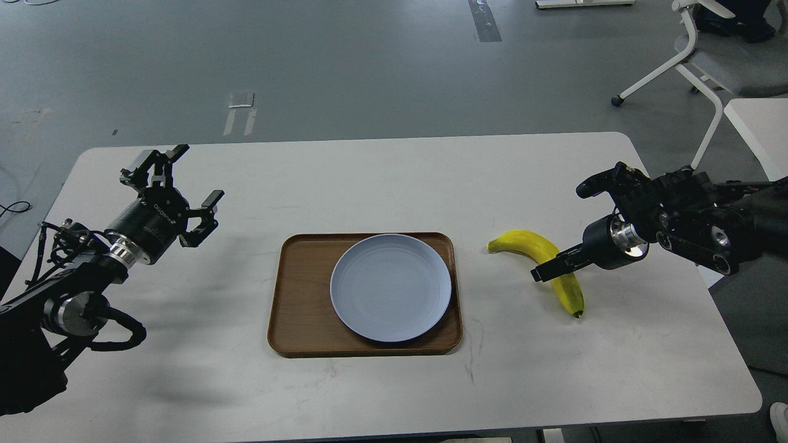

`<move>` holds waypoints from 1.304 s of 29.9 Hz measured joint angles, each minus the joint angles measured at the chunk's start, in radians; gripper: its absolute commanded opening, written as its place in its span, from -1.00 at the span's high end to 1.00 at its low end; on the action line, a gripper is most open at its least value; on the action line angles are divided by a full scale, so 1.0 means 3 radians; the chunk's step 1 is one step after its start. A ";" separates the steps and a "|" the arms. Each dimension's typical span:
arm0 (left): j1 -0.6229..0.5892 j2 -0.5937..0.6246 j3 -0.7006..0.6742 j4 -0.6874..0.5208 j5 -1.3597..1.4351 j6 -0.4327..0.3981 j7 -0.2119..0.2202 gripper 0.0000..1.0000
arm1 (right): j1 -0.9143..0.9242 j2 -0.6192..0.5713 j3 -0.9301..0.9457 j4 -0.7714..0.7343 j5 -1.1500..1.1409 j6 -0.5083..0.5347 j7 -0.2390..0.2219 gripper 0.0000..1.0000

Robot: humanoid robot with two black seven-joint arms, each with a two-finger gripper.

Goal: Place banana on plate with both arms
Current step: 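Grasp the banana with the right gripper and lift it, then carry the banana over the plate and lower it onto the plate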

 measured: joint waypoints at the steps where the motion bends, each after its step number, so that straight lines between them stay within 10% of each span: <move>1: 0.0000 0.0003 0.0000 0.0000 0.0000 0.0000 0.0000 -0.98 | -0.0001 0.0003 0.0000 0.0000 0.0001 -0.0013 0.0000 -0.09; 3: 0.0000 0.0003 0.0000 0.0000 0.0000 0.0000 0.0000 -0.98 | -0.0005 0.0005 -0.0001 0.0009 0.0001 -0.0049 0.0000 0.55; 8: 0.0000 0.0003 0.0000 -0.0001 0.0000 0.0000 0.0000 -0.98 | -0.0019 -0.0017 -0.0026 0.0035 0.0001 -0.0144 0.0000 0.92; 25: -0.0006 0.0012 -0.0039 -0.0001 -0.0011 0.0000 0.0000 -0.98 | 0.0513 -0.0175 0.0050 0.0414 0.0093 -0.0152 -0.0001 1.00; 39: -0.0009 0.0003 -0.0056 0.0000 -0.0011 0.0000 0.0001 -0.98 | 0.0765 0.1038 -0.0262 0.0303 0.0742 -0.0029 0.0000 1.00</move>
